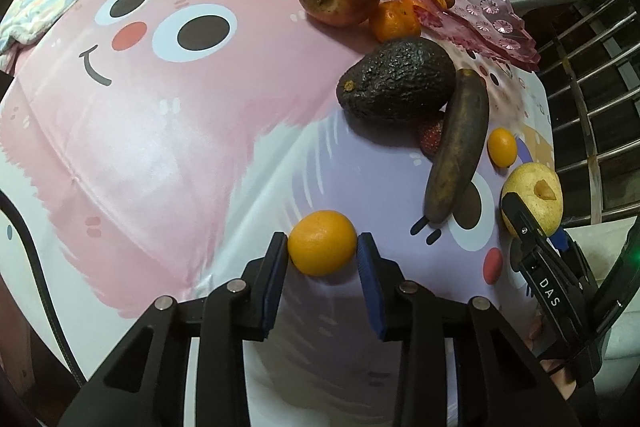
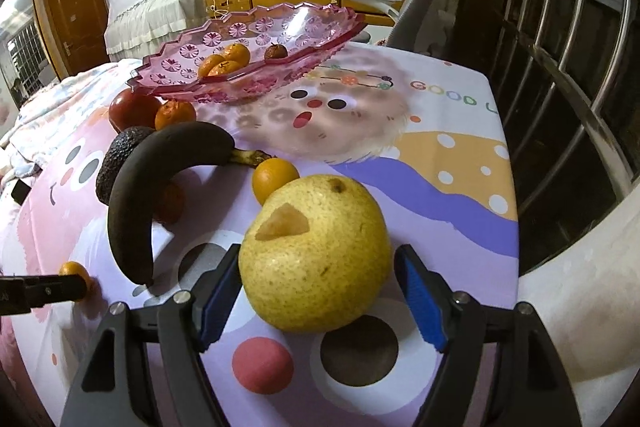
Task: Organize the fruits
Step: 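Grasp an orange with the left gripper while the right gripper grasps the yellow pear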
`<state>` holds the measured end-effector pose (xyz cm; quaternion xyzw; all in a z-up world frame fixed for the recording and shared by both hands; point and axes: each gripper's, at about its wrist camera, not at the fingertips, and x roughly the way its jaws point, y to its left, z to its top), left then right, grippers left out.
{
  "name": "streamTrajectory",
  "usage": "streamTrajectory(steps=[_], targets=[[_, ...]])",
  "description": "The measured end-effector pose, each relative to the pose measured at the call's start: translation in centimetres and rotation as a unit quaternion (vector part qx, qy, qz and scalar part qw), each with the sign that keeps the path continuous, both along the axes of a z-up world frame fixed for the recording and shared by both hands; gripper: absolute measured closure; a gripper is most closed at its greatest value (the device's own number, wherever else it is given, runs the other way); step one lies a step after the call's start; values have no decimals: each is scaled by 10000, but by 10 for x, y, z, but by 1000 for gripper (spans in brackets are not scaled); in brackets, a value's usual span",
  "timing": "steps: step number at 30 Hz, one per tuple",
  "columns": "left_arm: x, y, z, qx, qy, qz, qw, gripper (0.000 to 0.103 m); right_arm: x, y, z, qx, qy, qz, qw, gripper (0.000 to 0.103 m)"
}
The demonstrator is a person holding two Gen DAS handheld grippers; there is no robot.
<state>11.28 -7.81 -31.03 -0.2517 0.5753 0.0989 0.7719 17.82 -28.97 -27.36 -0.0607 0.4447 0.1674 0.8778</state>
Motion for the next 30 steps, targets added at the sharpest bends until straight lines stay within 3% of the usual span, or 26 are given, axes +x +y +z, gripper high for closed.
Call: streamTrajectory(steps=[5, 8, 13, 19, 30], targets=[[-2, 2, -1, -38, -85, -64, 9999, 70, 1, 0, -2, 20, -25, -5, 10000, 28], [-3, 5, 0, -72, -102, -152, 9998, 71, 2, 1, -1, 113, -10, -1, 9999, 34], [-3, 11, 13, -75, -413, -284, 9987, 71, 3, 3, 0, 114, 83, -174, 9997, 35], [12, 23, 34, -10, -733, -560, 9957, 71, 5, 1, 3, 242, 297, -513, 9979, 35], [65, 60, 92, 78, -1423, -1176, 9828, 71, 9, 15, 45, 160, 5, -1033, 9945, 35]])
